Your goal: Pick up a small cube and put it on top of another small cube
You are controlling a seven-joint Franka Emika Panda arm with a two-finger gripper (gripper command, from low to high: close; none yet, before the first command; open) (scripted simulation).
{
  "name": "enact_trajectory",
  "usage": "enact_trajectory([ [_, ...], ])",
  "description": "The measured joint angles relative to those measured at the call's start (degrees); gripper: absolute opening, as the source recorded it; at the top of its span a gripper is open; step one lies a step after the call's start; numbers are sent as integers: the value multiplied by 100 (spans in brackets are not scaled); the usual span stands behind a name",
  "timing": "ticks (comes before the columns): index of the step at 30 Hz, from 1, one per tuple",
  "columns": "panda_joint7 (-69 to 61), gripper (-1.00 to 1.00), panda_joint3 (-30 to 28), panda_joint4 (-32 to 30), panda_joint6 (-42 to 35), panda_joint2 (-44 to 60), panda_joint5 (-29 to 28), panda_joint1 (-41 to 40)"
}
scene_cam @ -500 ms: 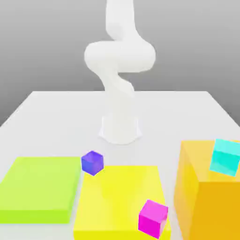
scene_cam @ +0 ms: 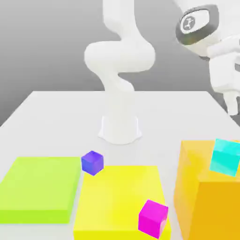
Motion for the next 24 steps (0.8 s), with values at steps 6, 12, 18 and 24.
enact_trajectory([
  [6,-159,0,38,-709,337,1171,660,322],
  [12,-863,0,-120,-862,-44,1340,2051,-117],
  [18,143,0,-805,-745,371,2032,556,312],
  [24,1235,0,-2630,-506,966,2861,-894,1801],
])
